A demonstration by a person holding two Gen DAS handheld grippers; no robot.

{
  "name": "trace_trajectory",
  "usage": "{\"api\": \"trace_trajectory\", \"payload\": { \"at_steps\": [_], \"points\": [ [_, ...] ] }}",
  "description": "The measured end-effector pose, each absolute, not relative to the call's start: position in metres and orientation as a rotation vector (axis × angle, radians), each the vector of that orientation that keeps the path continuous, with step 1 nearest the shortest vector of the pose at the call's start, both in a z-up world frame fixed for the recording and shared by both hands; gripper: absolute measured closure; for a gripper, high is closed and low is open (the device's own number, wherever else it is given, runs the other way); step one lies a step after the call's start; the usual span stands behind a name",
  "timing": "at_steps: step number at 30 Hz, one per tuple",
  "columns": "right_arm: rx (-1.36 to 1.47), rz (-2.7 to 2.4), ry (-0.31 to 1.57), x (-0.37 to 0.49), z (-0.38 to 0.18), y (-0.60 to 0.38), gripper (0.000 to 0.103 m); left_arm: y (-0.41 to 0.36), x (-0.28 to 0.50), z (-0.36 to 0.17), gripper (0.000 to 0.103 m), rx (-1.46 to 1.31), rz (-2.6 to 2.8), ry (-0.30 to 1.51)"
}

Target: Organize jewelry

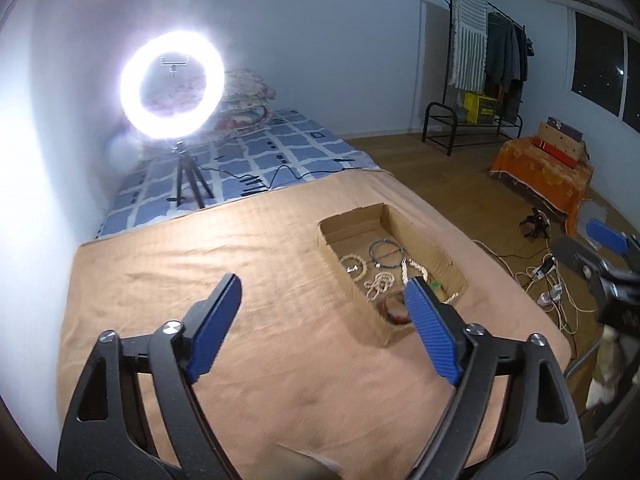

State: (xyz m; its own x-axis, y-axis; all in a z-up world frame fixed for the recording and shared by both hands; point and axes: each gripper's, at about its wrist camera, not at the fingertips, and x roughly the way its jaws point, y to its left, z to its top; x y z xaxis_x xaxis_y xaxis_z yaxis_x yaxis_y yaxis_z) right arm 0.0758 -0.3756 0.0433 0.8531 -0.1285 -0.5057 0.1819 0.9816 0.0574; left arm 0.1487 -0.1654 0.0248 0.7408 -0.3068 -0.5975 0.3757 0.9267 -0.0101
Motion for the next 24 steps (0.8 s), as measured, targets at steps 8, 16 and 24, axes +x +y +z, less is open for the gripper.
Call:
{"api": "trace_trajectory", "payload": {
  "at_steps": [8,16,24],
  "points": [
    [0.118,-0.187,0.506,0.077,0.040,-0.368,0.000,-0.145,0.104,0.025,0.000,0.109,-0.359,0.569],
    [0.081,-0.210,0.508,0.074,0.033,-0.357,0.000,-0.135,0.090,0.025,0.000,0.082,-0.364,0.569],
    [0.067,-0.219,0.499,0.071,0.032,-0.353,0.000,-0.134,0.081,0.026,0.000,0.086,-0.380,0.556]
  ]
}}
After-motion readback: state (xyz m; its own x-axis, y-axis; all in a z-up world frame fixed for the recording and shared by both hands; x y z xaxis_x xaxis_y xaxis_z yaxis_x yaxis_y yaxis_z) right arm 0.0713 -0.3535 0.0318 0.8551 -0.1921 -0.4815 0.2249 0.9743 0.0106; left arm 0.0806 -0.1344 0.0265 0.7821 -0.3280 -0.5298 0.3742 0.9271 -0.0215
